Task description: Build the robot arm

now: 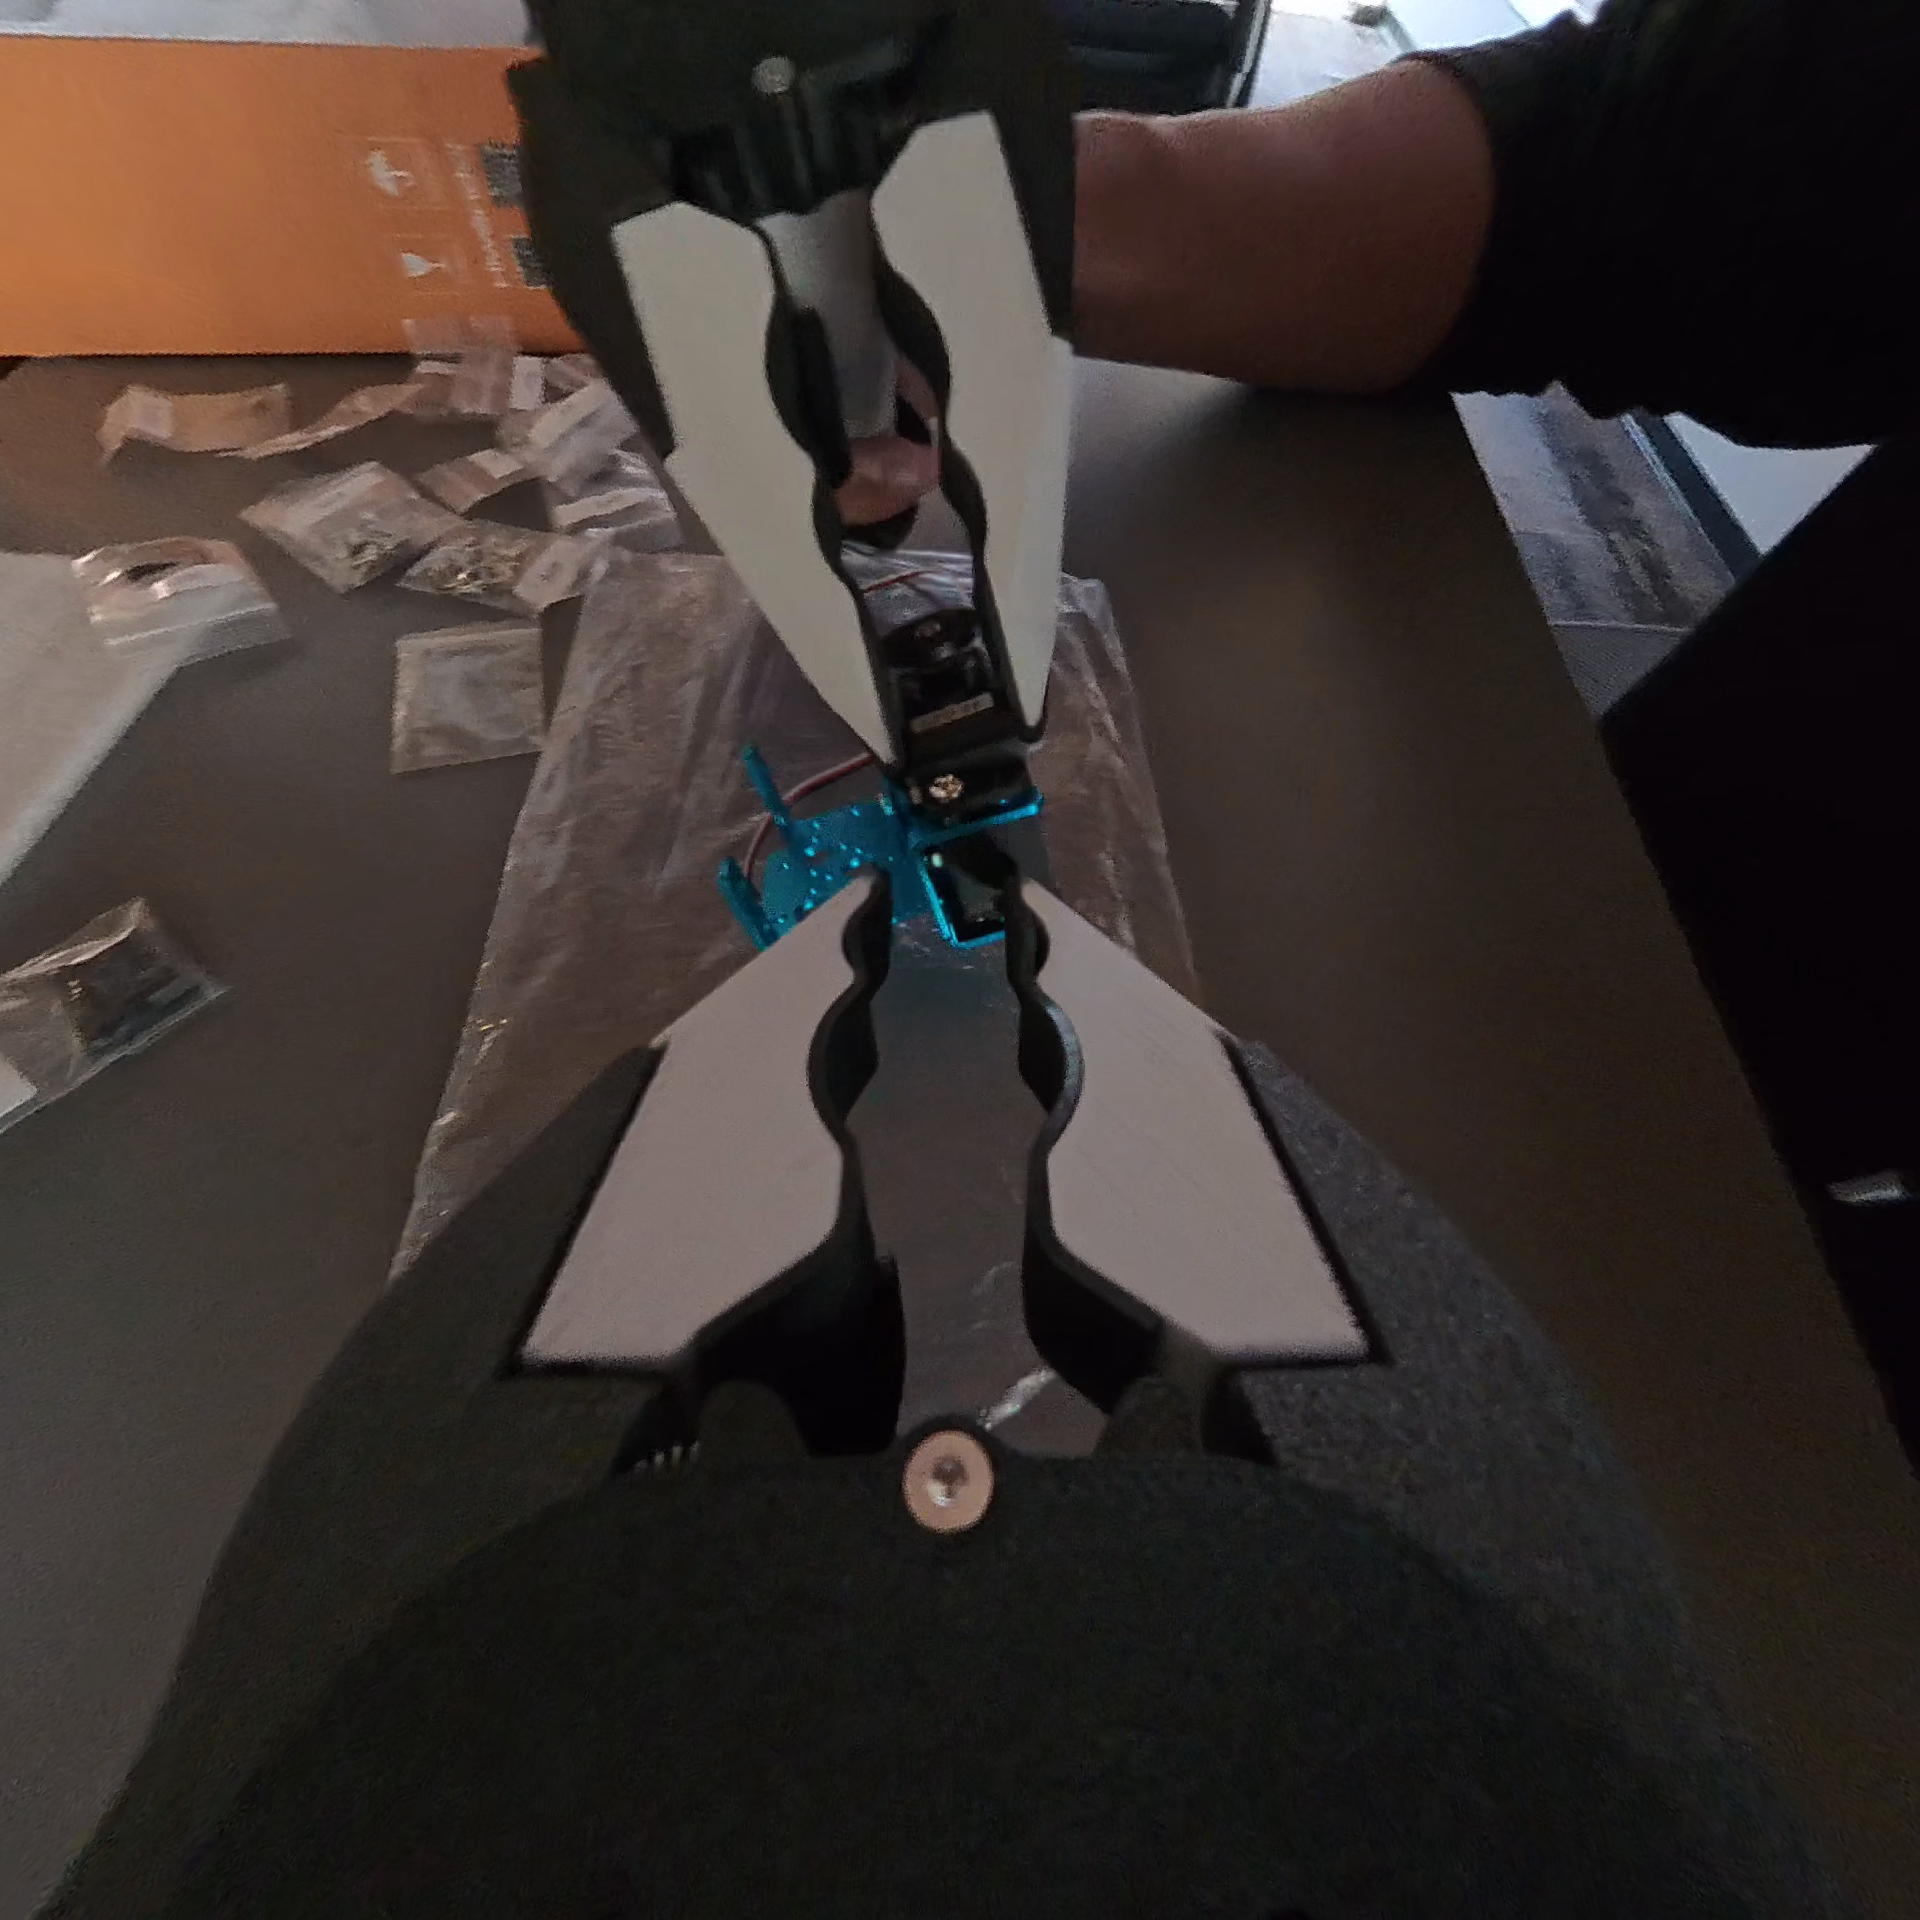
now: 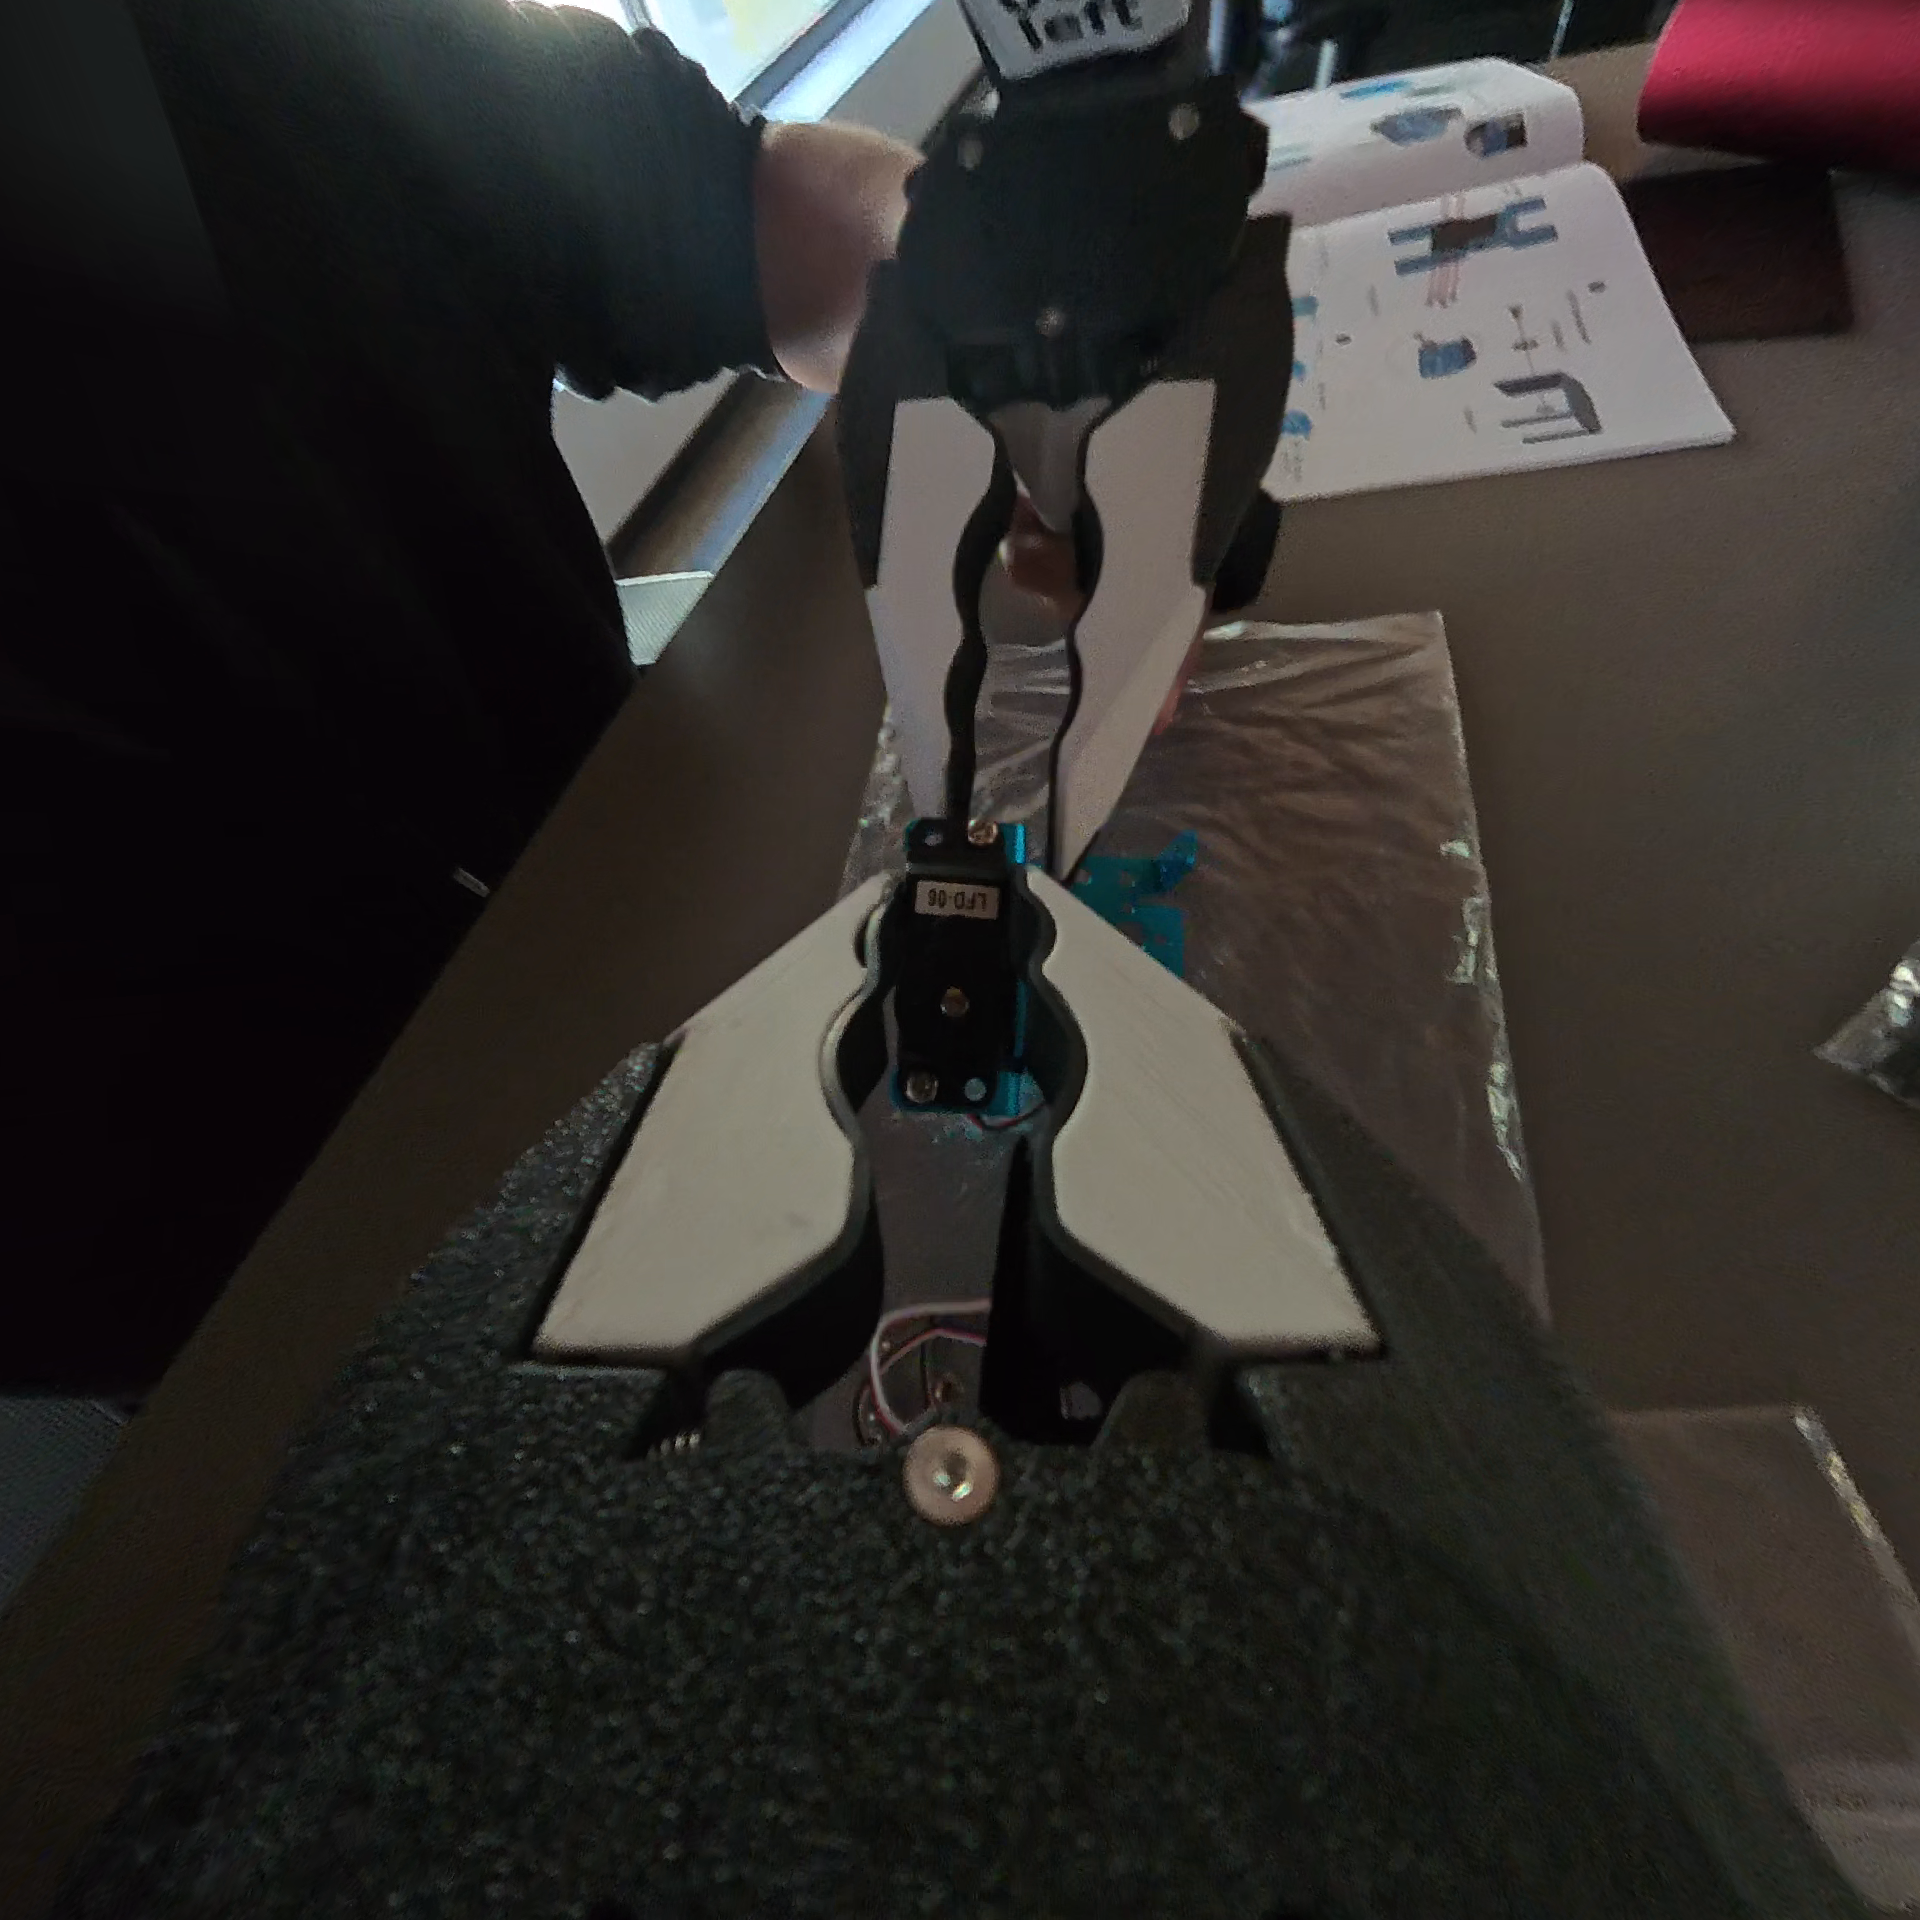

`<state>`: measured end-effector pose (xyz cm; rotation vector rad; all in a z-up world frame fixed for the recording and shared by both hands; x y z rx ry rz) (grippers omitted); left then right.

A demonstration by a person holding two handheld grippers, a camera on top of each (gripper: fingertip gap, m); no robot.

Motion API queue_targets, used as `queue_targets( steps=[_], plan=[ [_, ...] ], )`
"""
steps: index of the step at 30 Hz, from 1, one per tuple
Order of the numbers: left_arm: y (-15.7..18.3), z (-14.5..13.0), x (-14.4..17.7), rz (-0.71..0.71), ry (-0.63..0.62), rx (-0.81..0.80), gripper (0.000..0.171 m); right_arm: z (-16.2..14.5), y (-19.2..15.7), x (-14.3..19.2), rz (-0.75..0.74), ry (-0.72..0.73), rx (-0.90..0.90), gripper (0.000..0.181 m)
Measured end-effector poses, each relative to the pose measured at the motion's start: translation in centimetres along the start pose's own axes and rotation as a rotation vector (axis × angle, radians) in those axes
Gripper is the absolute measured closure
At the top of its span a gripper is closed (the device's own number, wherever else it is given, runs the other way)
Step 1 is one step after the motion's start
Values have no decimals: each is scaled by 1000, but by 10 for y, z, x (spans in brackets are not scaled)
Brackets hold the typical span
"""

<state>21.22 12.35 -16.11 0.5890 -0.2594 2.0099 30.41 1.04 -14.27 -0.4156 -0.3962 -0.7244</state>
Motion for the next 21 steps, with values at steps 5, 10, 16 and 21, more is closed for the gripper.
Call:
queue_targets(
  steps=[5,10,16,21],
  plan=[
    [-4,-2,-1,6,-39,72,167,-2,4,-4,25,3,-35,163],
    [-22,2,11,98,-37,275,171,2,11,0,-217,-32,-5,162],
    [-29,2,17,255,-57,367,171,25,-10,-10,-643,-62,44,147],
    [-21,4,15,300,-56,434,171,19,-16,-36,-873,-123,49,149]
  ],
)
Point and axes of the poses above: each gripper's, where its closed fingertips meet, x back along the fingers, z out of its top, y = z × x across the jaws, the point moved 8 cm from there along x, back along the fingers, and after that the axes turned 4 degrees about -y, right-handed, at the moved point
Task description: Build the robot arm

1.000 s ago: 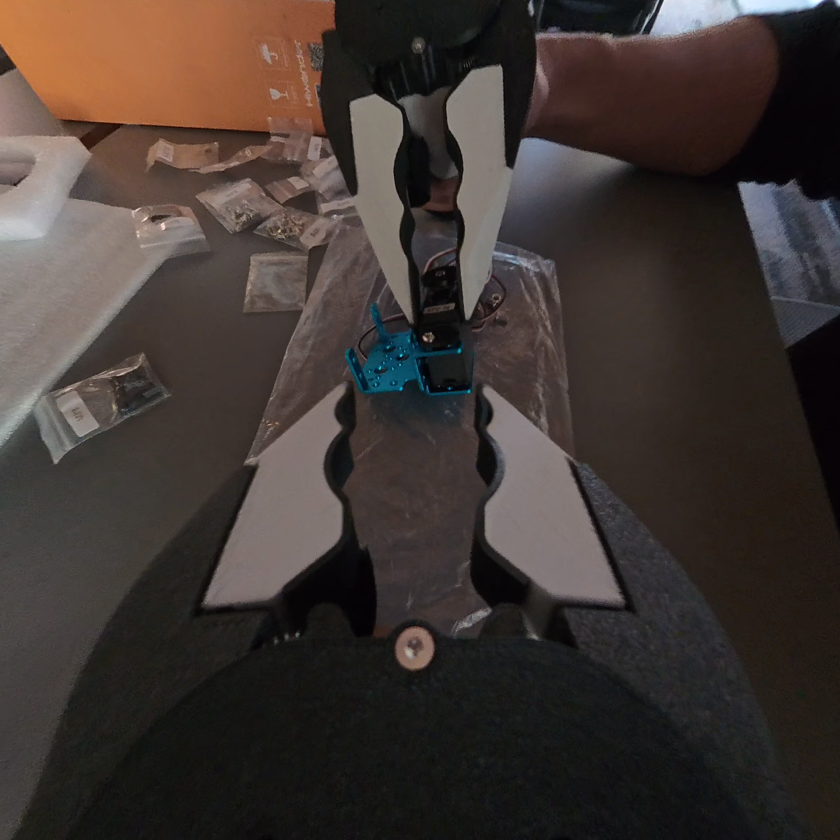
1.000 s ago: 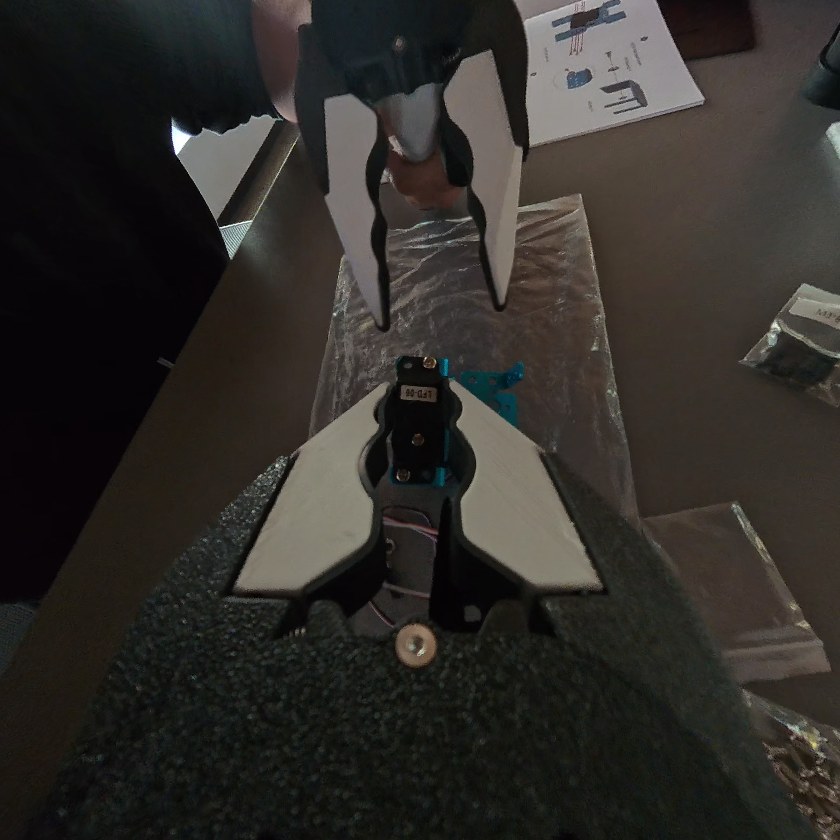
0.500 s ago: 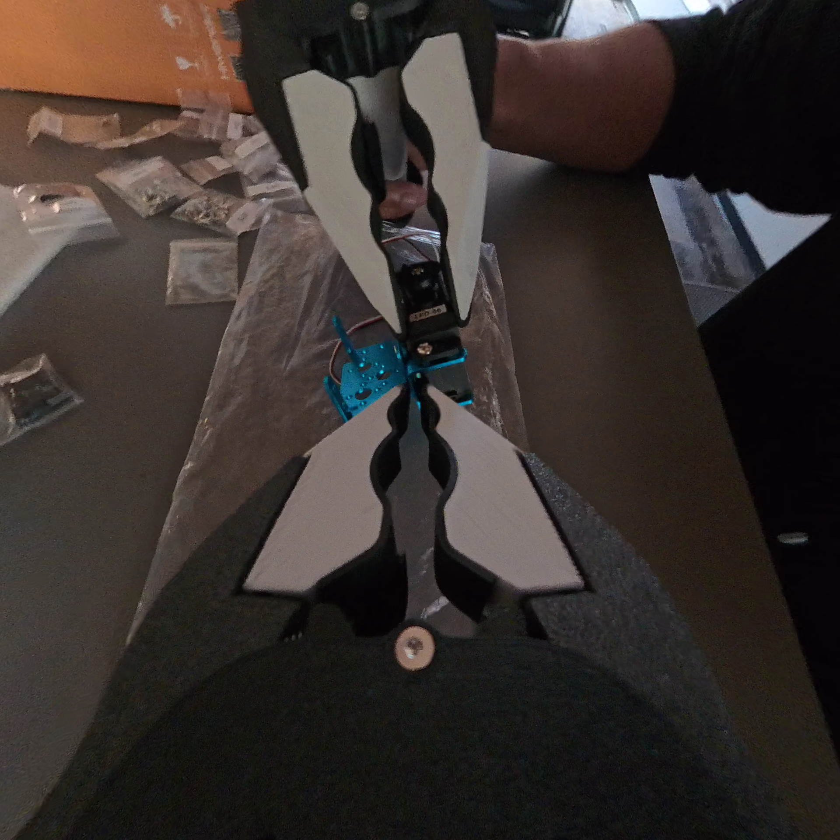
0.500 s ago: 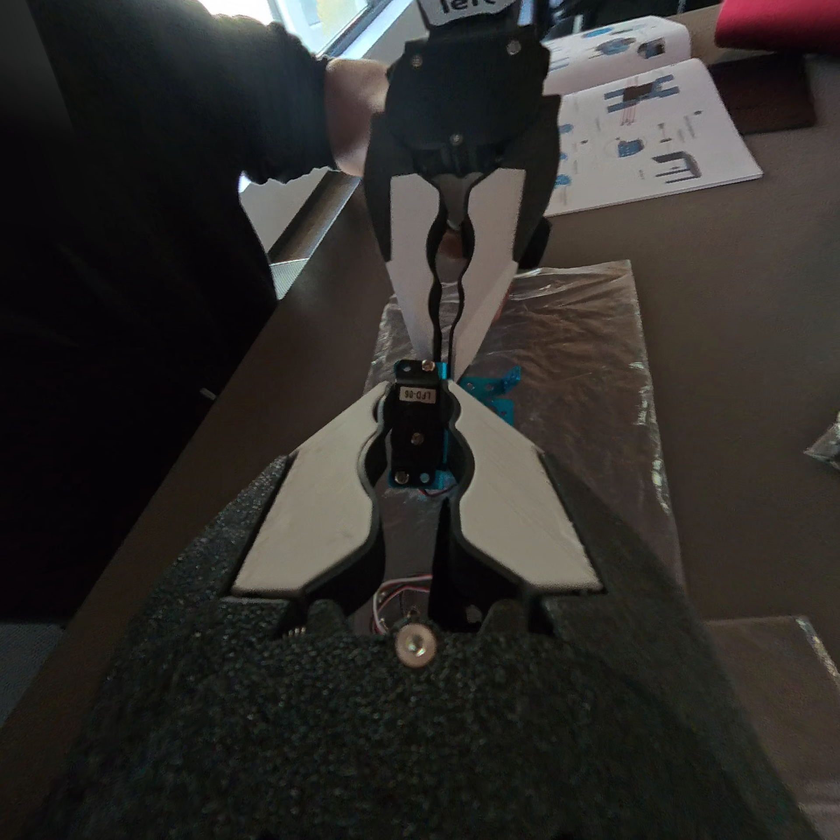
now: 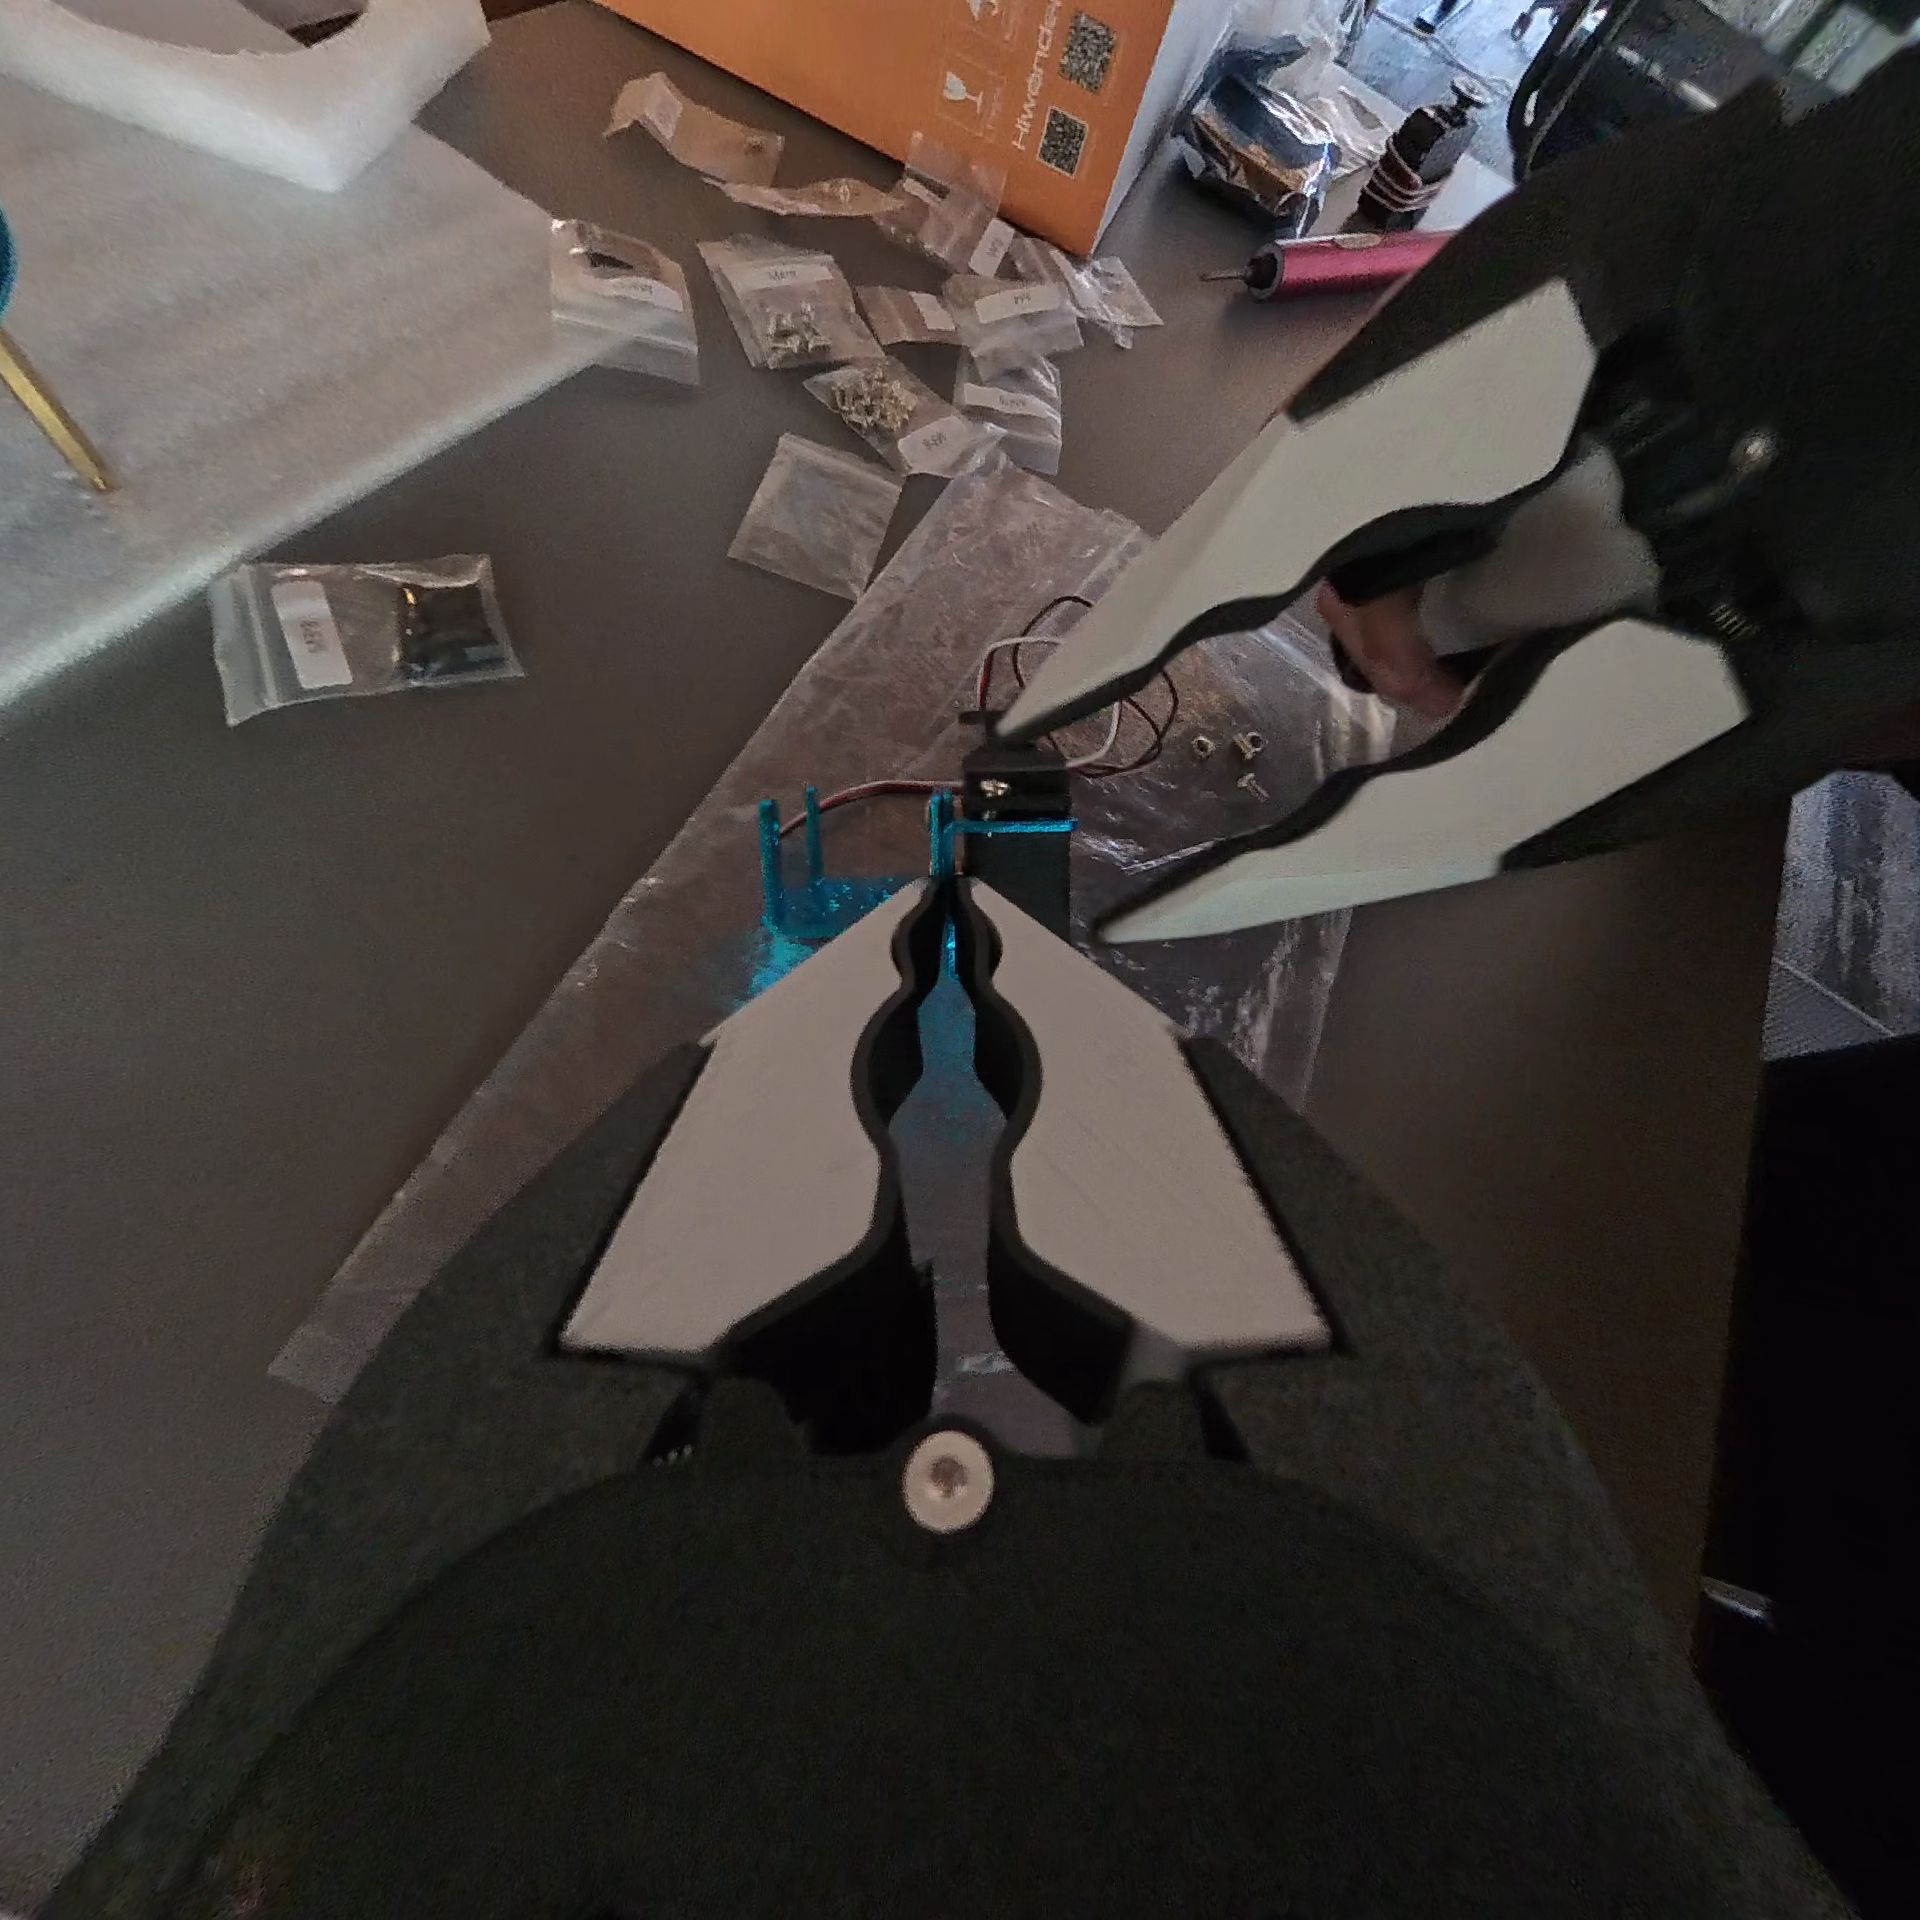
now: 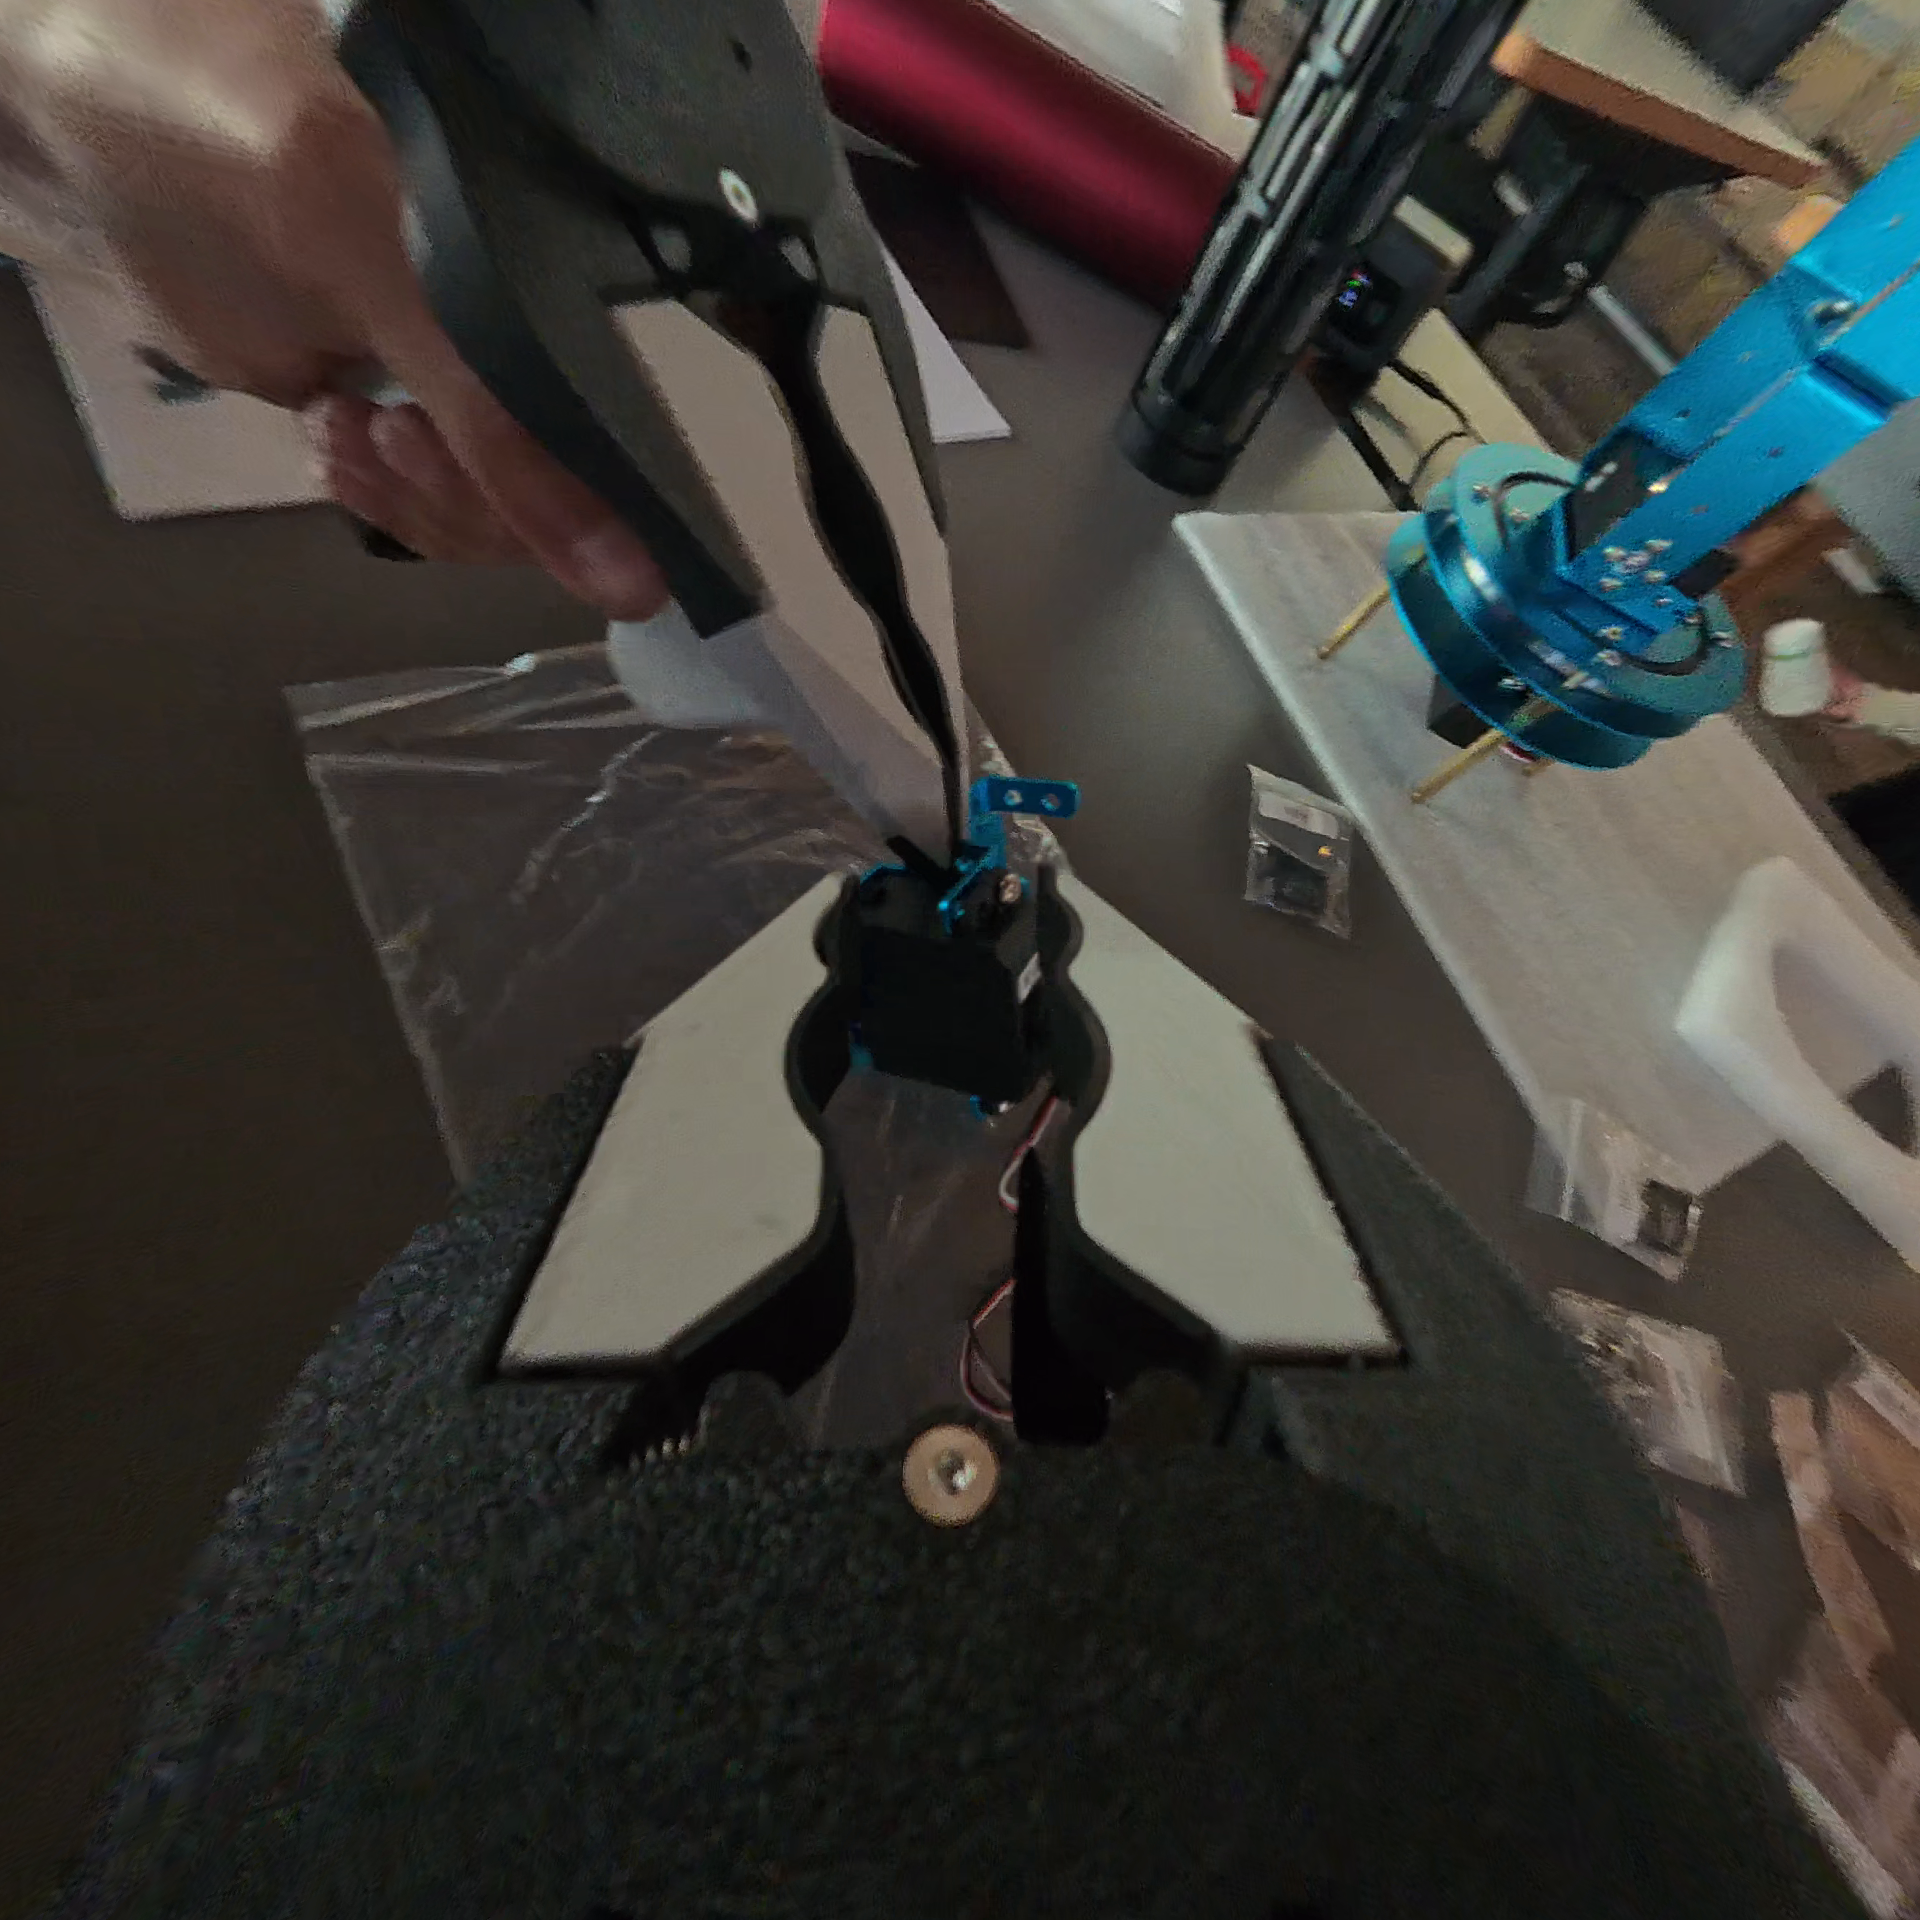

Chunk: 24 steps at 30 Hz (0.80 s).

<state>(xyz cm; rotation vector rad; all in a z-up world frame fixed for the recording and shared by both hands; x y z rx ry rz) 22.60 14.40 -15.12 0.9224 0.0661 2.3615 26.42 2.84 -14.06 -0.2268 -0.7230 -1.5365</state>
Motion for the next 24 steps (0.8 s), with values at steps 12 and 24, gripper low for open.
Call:
queue_targets(
  steps=[12,24],
  plan=[
    [9,-6,-7,45,18,-98,171,-12,0,-6,-2,-17,76,168],
    [12,-7,-6,52,20,-340,171,-13,6,7,263,-10,26,150]
  ],
)
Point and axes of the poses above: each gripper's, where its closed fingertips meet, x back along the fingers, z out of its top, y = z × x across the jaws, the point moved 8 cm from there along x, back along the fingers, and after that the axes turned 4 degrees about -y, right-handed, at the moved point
